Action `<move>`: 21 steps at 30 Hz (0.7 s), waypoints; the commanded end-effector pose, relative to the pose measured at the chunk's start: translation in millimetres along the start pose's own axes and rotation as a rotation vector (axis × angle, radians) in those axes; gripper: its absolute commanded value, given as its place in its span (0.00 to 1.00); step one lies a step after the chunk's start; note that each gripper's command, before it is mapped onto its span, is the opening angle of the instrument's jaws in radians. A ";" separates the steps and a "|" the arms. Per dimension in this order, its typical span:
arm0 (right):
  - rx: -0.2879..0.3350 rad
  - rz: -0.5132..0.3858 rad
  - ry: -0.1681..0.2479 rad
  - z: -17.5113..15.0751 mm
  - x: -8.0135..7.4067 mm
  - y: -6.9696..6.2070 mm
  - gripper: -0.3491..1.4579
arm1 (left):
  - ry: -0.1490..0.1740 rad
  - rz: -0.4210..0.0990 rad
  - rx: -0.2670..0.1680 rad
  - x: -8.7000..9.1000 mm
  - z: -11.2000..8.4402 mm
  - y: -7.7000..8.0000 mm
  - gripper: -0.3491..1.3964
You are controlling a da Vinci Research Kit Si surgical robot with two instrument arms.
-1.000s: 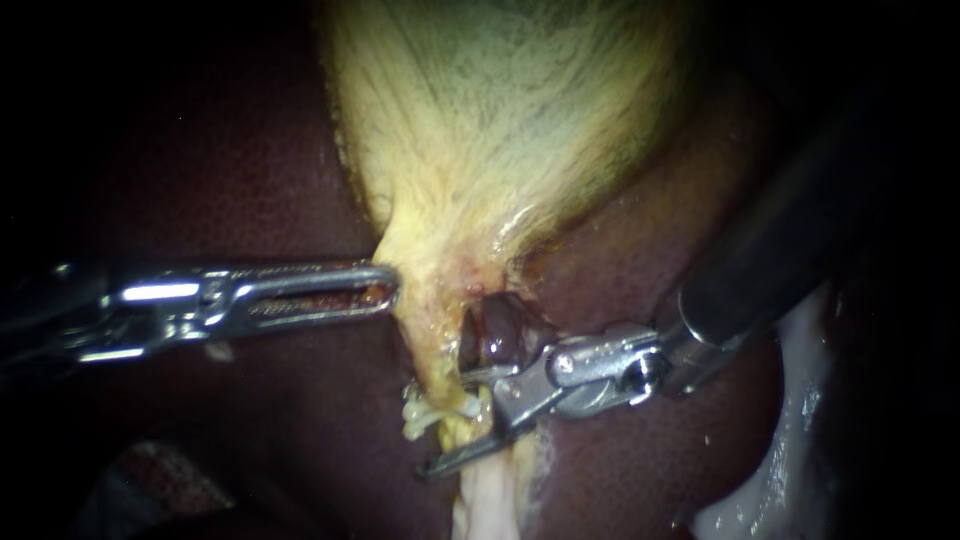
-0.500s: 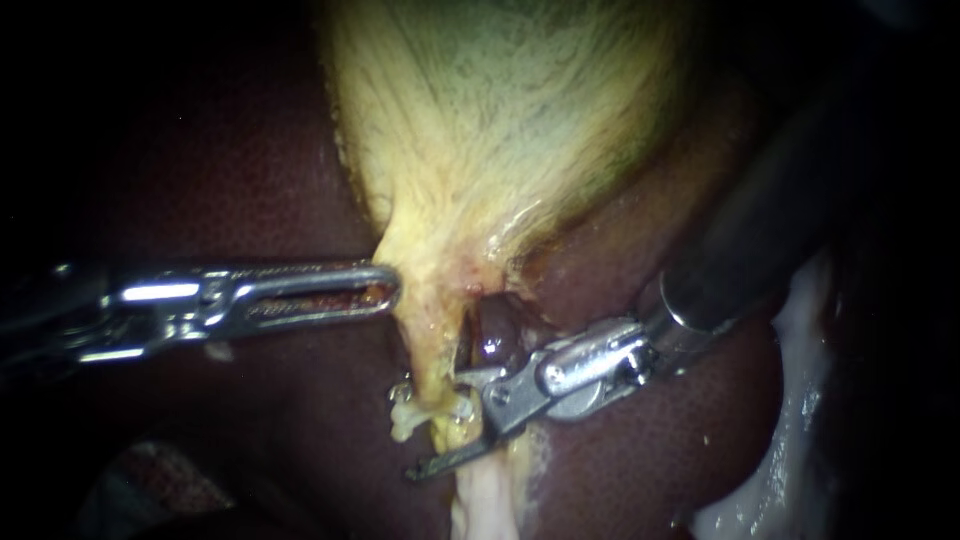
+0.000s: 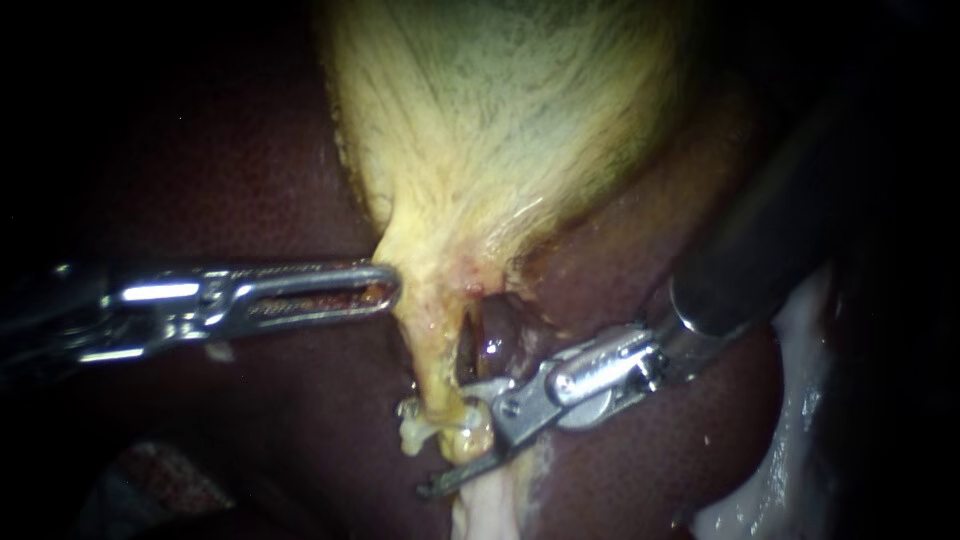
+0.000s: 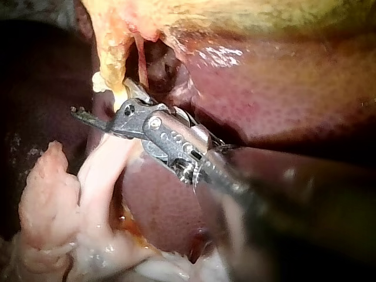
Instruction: Going back second clip left tube
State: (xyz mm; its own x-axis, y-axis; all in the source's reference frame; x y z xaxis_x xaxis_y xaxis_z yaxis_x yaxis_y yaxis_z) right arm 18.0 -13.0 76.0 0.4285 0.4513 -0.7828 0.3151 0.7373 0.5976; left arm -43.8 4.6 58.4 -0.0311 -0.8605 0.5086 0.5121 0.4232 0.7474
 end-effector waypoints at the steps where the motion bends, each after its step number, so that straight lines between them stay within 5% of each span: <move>1: -0.001 0.034 0.002 0.0 0.0 -0.1 0.52 | 0.000 0.000 0.000 0.0 0.0 0.0 0.00; 14: -0.002 0.110 0.019 0.8 0.2 -0.1 0.52 | 0.000 0.000 0.000 0.0 0.2 0.0 0.00; 21: -0.005 0.026 0.039 1.9 0.2 0.7 0.52 | 0.000 0.000 -0.001 0.1 0.3 -0.1 0.00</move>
State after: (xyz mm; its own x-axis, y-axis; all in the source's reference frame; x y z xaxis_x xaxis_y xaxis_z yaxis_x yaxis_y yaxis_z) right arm 20.0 -13.4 76.6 0.4003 0.4742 -0.7842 0.3080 0.7363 0.6025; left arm -44.1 4.6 58.5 -0.0317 -0.8605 0.5085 0.5126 0.4228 0.7473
